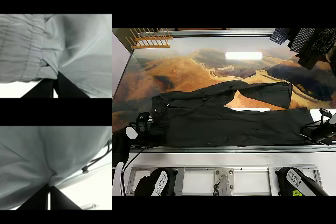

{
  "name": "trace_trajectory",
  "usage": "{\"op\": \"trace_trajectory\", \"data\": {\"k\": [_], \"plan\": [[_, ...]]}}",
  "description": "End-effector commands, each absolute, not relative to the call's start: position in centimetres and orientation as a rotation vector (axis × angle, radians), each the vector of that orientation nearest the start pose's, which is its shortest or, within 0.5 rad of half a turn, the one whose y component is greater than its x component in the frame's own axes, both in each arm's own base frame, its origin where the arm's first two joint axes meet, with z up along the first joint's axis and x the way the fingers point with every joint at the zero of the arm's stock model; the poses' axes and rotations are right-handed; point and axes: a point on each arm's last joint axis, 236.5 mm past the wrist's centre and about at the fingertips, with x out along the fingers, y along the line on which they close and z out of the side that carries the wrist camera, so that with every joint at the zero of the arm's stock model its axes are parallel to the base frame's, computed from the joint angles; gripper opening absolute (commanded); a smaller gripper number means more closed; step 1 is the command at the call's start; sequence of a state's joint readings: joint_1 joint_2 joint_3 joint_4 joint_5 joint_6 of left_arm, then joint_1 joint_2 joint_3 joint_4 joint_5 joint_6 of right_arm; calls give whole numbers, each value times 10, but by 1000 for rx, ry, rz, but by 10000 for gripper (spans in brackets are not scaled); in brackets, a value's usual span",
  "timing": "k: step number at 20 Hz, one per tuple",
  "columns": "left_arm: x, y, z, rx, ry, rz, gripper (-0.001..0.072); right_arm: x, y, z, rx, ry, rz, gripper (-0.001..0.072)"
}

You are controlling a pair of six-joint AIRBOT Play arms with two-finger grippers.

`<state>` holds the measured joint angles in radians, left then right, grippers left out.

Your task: Fold the clothes and pants, and hang the long-sleeved shirts on hangers.

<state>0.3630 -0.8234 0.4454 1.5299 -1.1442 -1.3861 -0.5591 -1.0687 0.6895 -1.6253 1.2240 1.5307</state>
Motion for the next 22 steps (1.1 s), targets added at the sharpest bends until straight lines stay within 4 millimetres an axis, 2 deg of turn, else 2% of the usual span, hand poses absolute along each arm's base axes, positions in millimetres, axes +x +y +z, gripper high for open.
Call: {"op": "trace_trajectory", "data": {"k": [1, 2, 3, 4, 5, 6, 7, 10, 12, 14, 19, 21, 22], "plan": [[165, 47, -102, -177, 1604, 91, 11, 177, -125, -80, 393, 1626, -431, 19], [165, 45, -104, -172, 1614, 82, 12, 176, -124, -81, 394, 1630, -429, 24], [168, 44, -103, -168, 1616, 72, 183, 176, -123, -81, 395, 1631, -428, 29], [174, 43, -99, -161, 1608, 66, 475, 176, -123, -80, 394, 1627, -428, 42], [183, 44, -91, -148, 1591, 60, 567, 179, -125, -77, 391, 1612, -429, 215], [197, 46, -78, -130, 1558, 55, 567, 184, -127, -70, 379, 1587, -429, 446], [217, 49, -61, -108, 1502, 53, 568, 192, -132, -58, 368, 1542, -438, 551], [280, 58, -4, -43, 1285, 60, 567, 215, -133, -19, 378, 1401, -435, 551], [313, 66, 17, -22, 1212, 71, 567, 226, -126, -6, 408, 1328, -412, 551], [339, 73, 16, 31, 1227, 30, 567, 230, -120, -5, 419, 1318, -388, 550], [410, 88, -11, 174, 1275, -100, 567, 231, -118, -5, 413, 1318, -368, 535], [434, 94, -19, 158, 1276, -90, 567, 231, -118, -5, 413, 1318, -368, 534], [443, 96, -26, 86, 1286, -39, 567, 231, -118, -5, 414, 1319, -368, 534]]}}
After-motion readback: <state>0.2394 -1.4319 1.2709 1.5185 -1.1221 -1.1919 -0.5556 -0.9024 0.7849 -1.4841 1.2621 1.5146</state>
